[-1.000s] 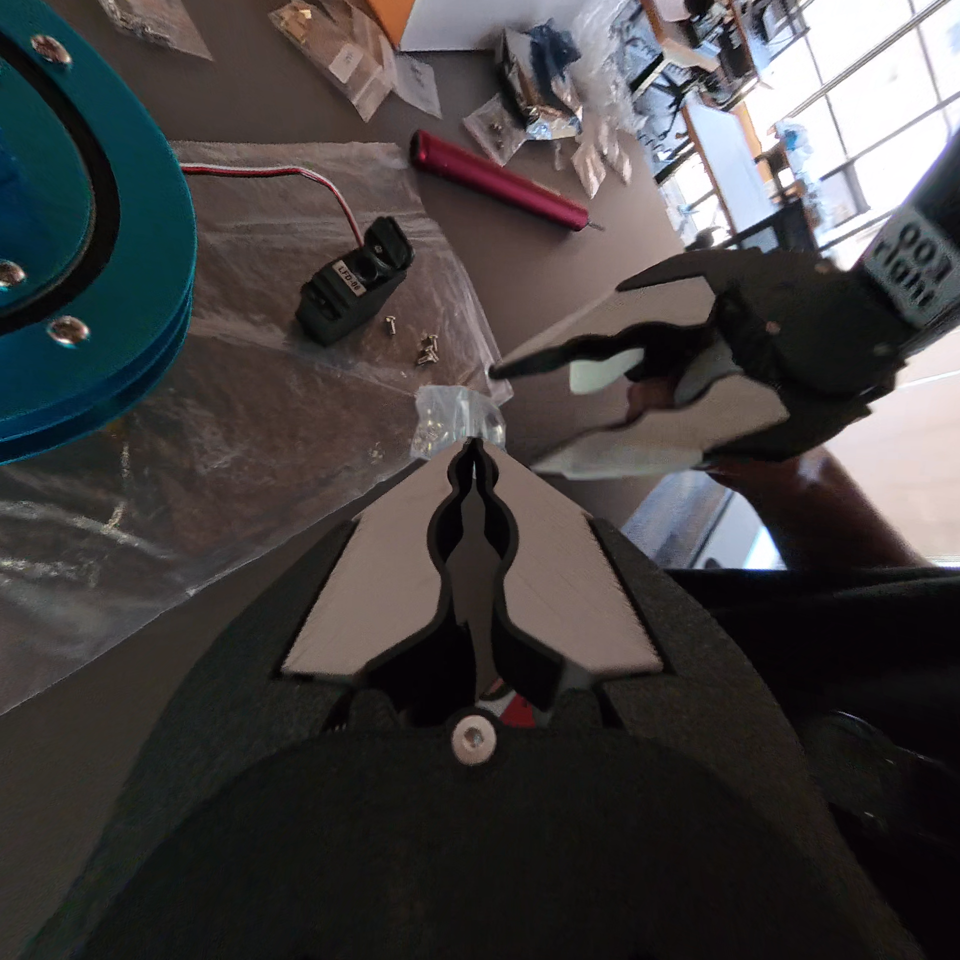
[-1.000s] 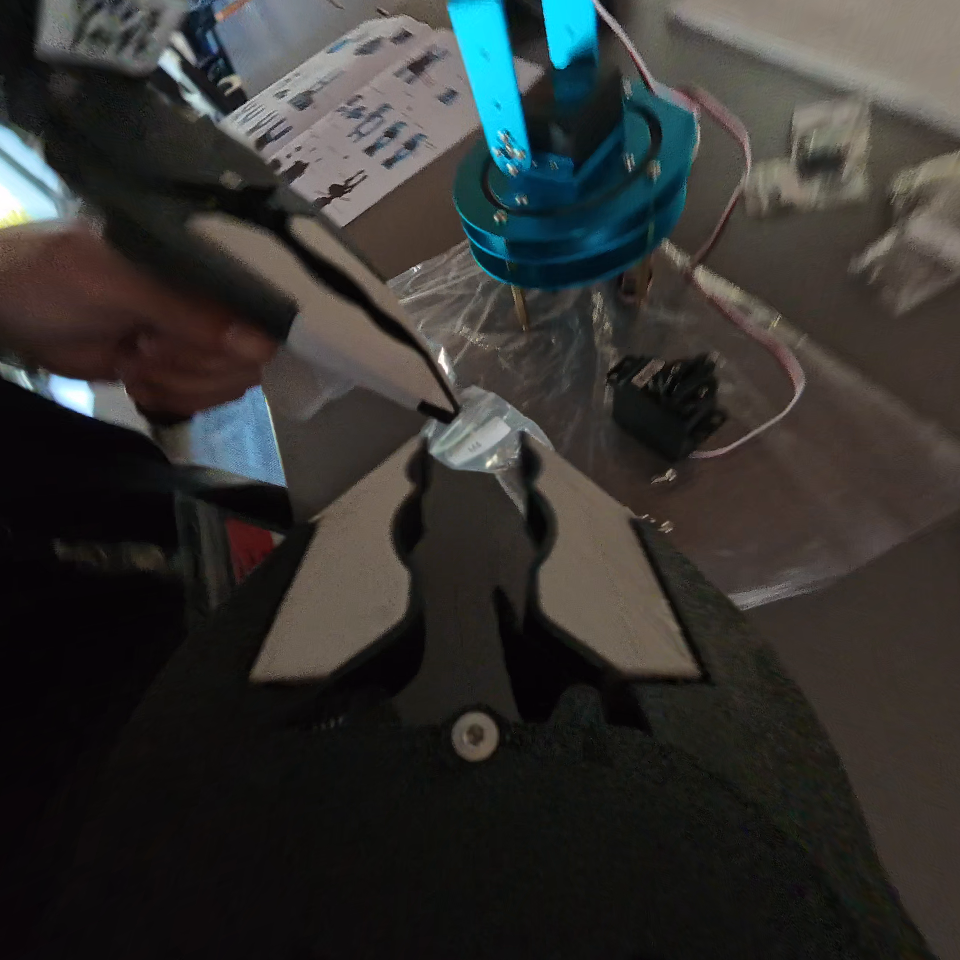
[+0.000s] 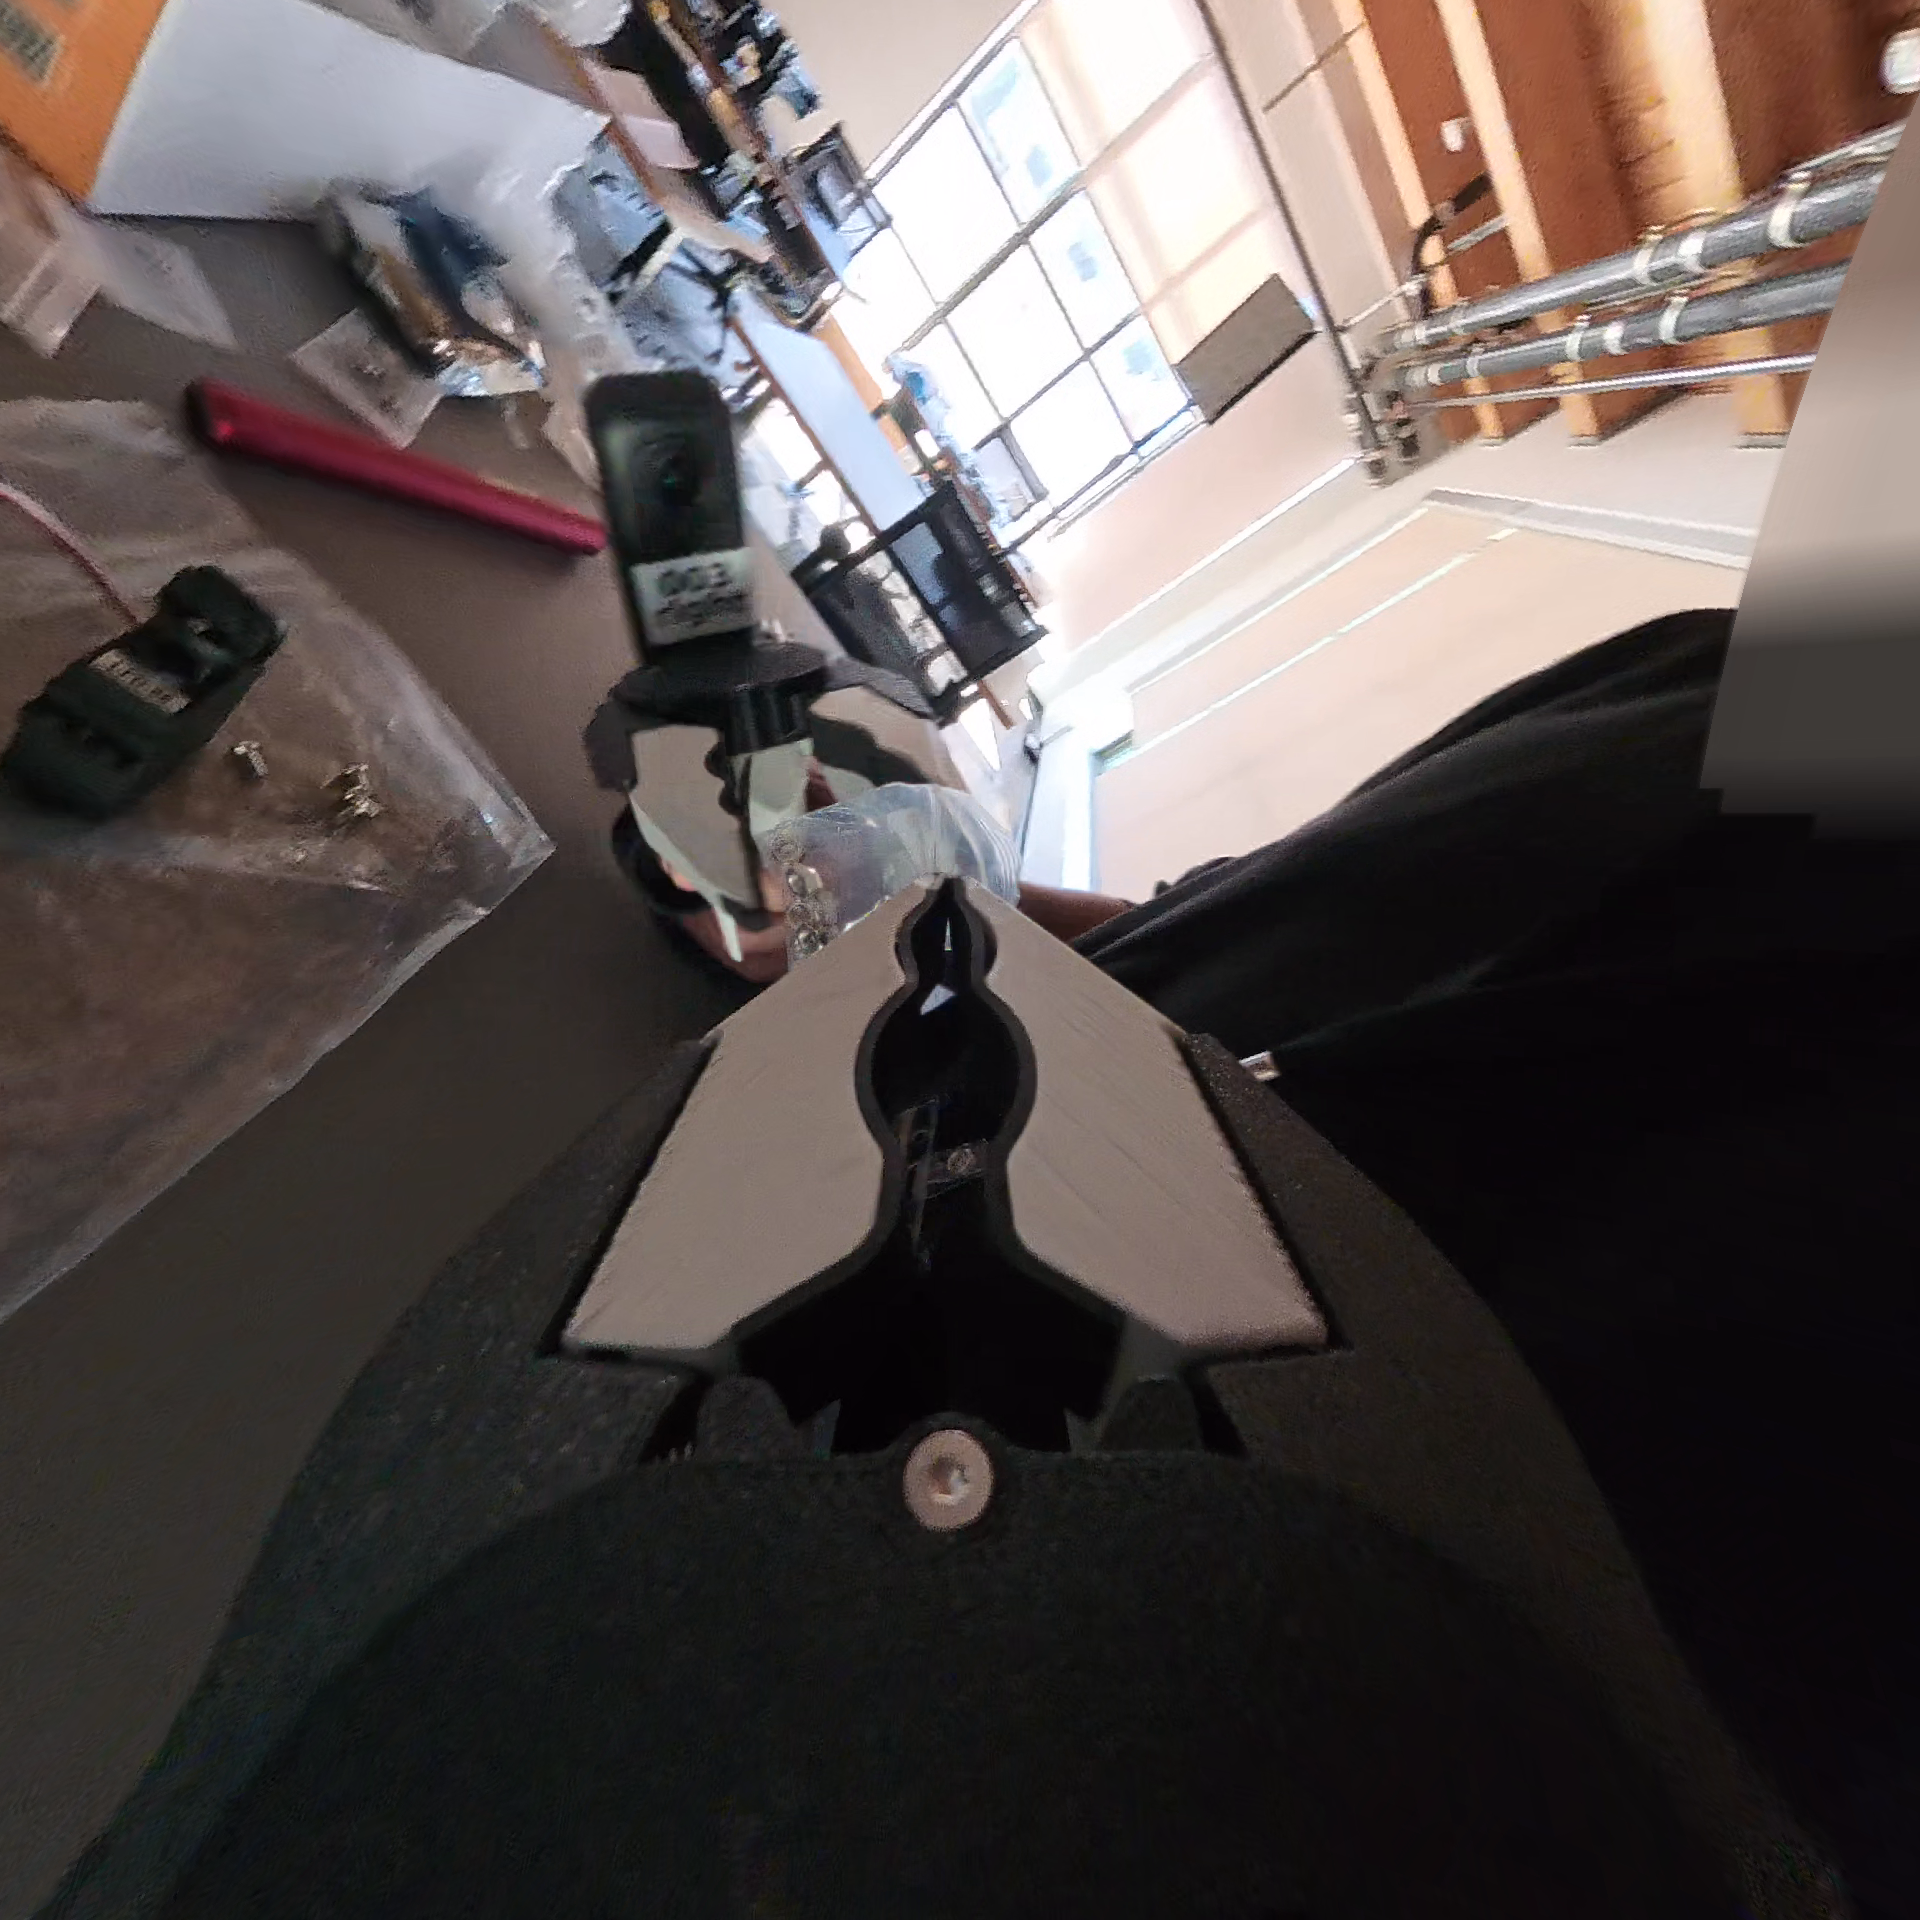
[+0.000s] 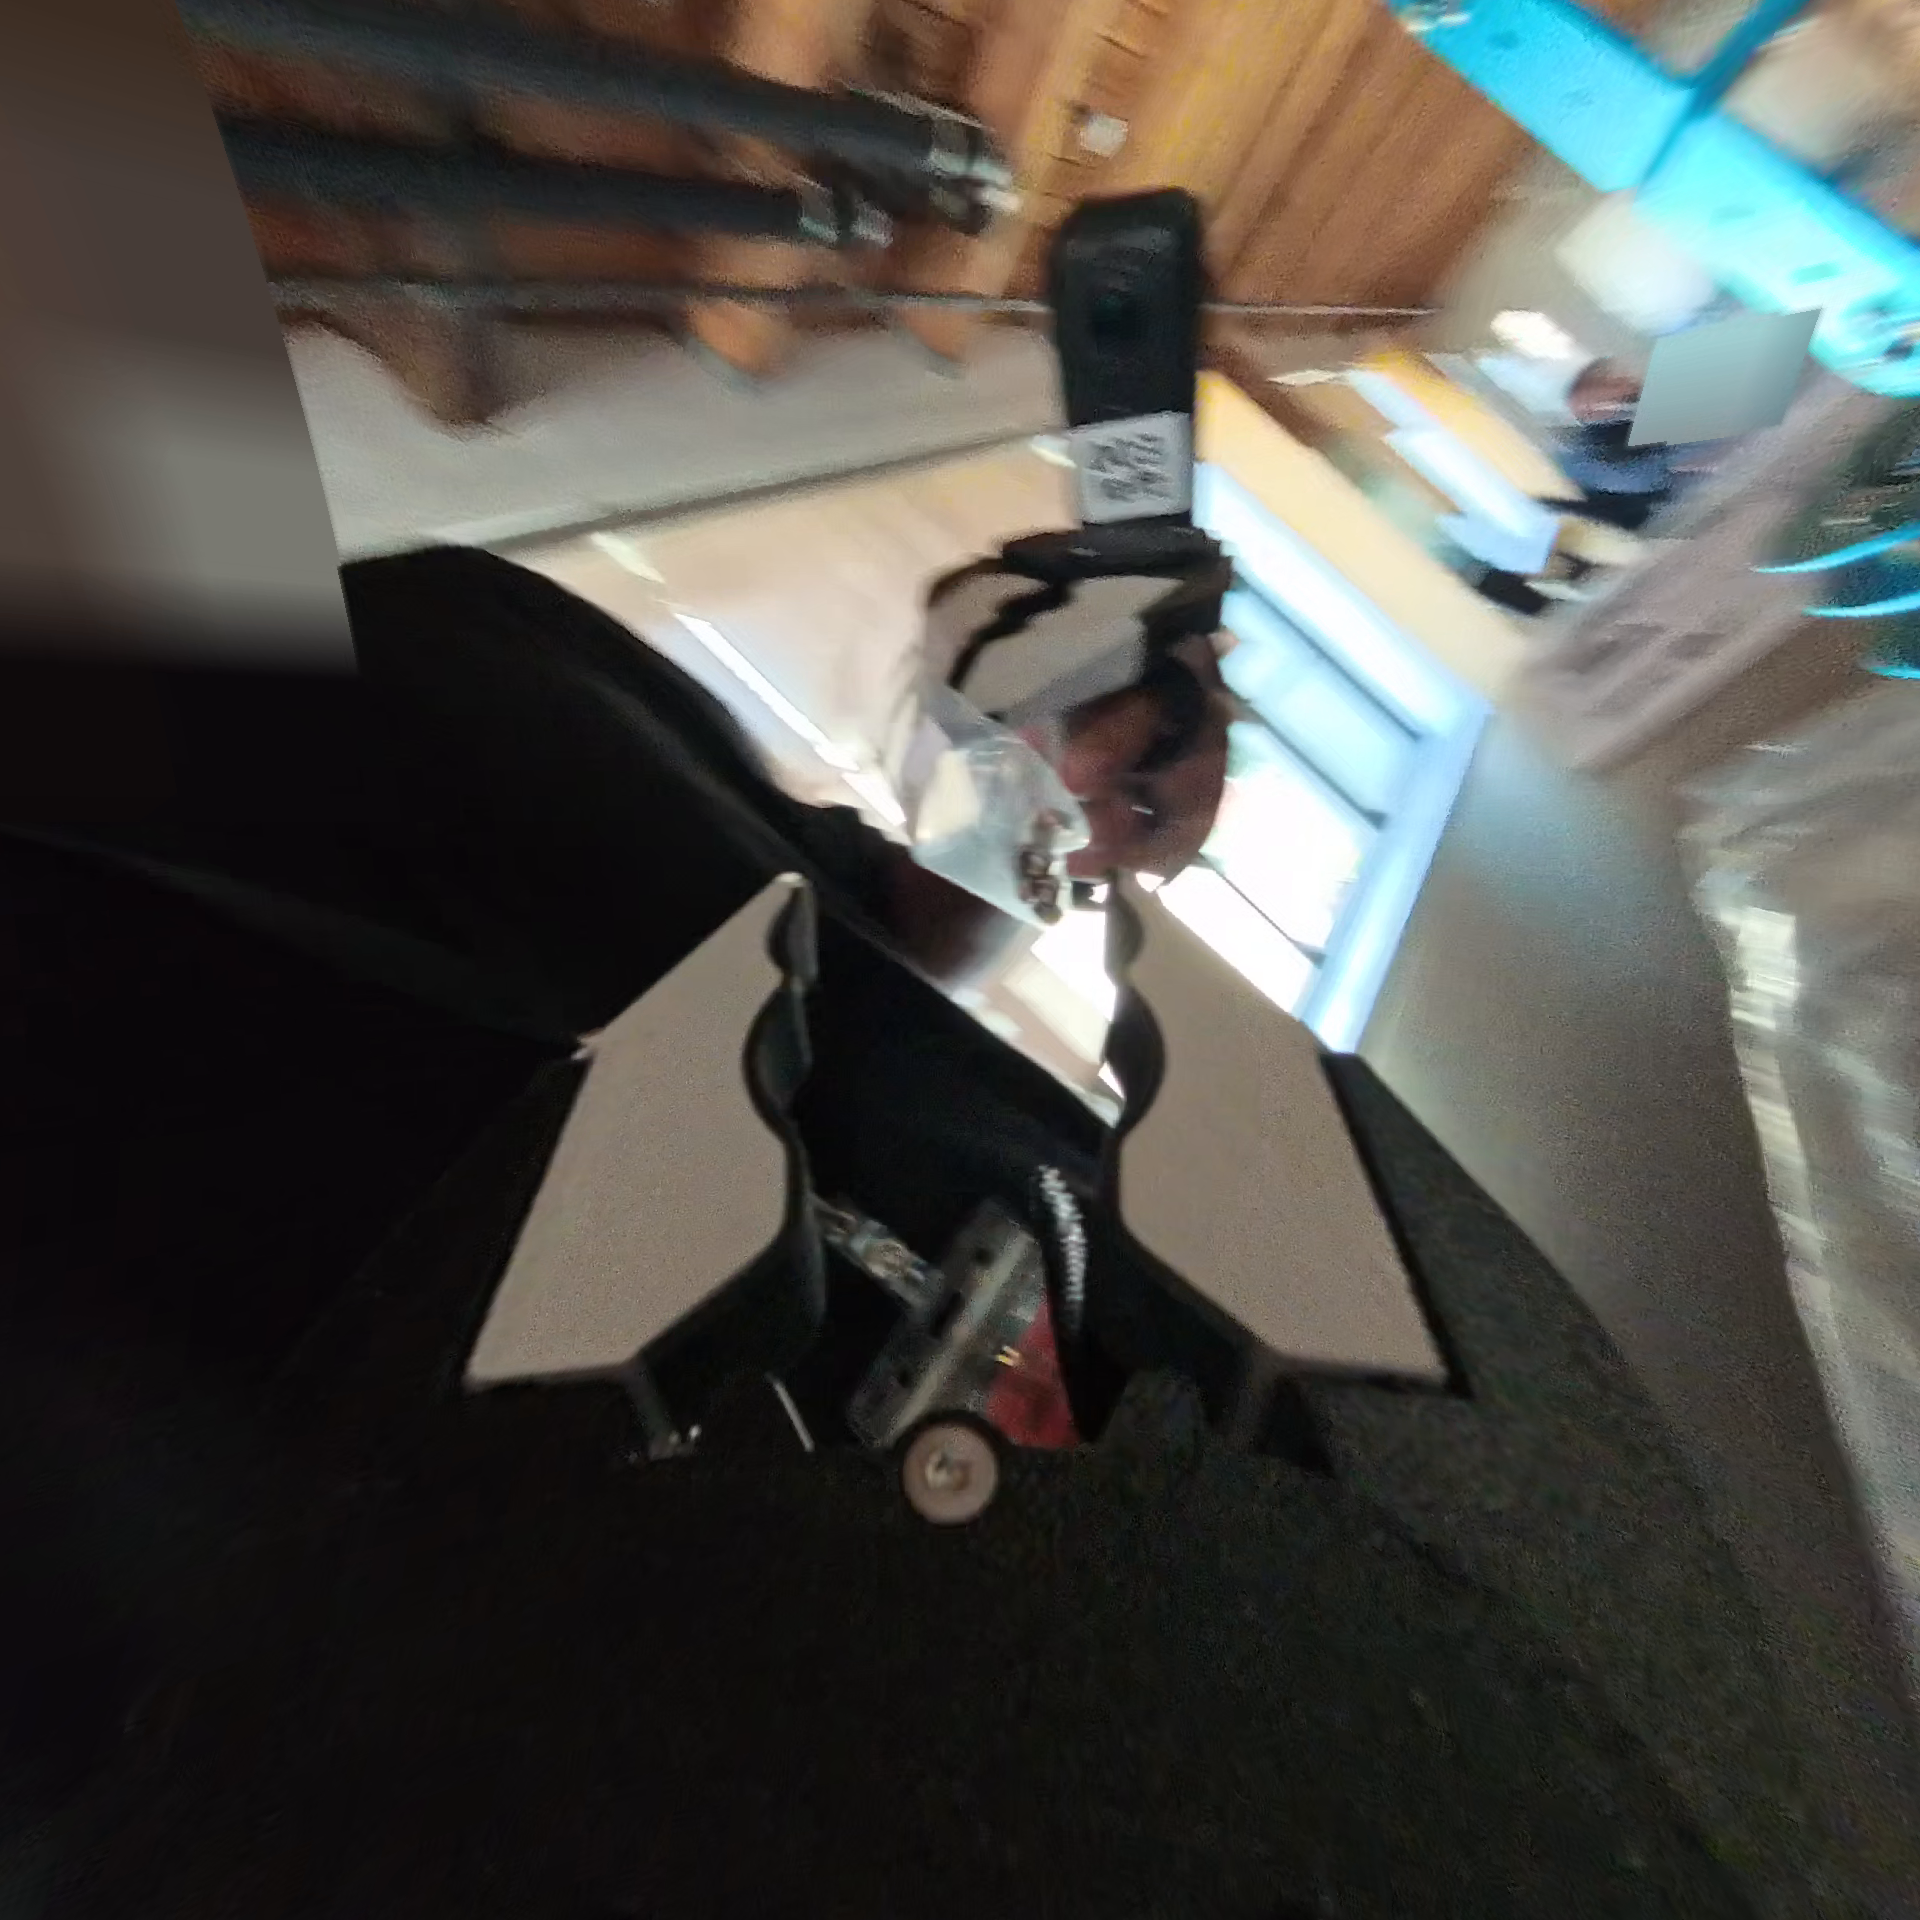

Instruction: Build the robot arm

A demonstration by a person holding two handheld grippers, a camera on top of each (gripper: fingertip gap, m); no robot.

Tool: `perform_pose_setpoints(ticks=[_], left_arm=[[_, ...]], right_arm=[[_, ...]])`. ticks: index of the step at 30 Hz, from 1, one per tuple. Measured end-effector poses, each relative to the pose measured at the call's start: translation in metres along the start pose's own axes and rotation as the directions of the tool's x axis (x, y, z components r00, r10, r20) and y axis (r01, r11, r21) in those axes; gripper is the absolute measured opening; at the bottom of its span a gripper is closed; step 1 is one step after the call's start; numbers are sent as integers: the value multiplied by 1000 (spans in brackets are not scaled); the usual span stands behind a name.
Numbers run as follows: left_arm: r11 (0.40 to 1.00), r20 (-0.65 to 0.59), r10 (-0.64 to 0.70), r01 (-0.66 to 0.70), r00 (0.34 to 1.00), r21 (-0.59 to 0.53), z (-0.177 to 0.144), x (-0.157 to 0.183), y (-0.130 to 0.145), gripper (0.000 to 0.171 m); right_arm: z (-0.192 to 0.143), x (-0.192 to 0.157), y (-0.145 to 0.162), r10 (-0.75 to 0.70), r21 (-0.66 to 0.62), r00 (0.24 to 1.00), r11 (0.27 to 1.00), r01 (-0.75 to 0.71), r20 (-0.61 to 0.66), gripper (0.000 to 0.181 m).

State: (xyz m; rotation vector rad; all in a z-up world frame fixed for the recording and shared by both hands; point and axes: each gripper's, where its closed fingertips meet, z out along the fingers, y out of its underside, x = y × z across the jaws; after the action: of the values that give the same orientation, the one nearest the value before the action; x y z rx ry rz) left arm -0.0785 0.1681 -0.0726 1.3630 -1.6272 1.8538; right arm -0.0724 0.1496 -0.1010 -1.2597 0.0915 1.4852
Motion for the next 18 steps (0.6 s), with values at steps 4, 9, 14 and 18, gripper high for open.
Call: perform_pose_setpoints(ticks=[4,9,14,18], left_arm=[[1000,-37,1,0,999,28,-4,1,0,0],[998,-77,-9,13,997,58,-4,4,1,0],[993,-167,-29,48,986,111,-3,15,-6,0],[991,-181,-42,64,983,121,1,14,-5,0]], right_arm=[[8,-6,-2,4,9,994,1000,-5,108,30],[10,0,0,-15,-11,996,1000,16,86,27],[13,7,-3,-9,-11,997,1000,10,81,41],[12,-3,-6,6,-11,986,1000,-4,168,19]])
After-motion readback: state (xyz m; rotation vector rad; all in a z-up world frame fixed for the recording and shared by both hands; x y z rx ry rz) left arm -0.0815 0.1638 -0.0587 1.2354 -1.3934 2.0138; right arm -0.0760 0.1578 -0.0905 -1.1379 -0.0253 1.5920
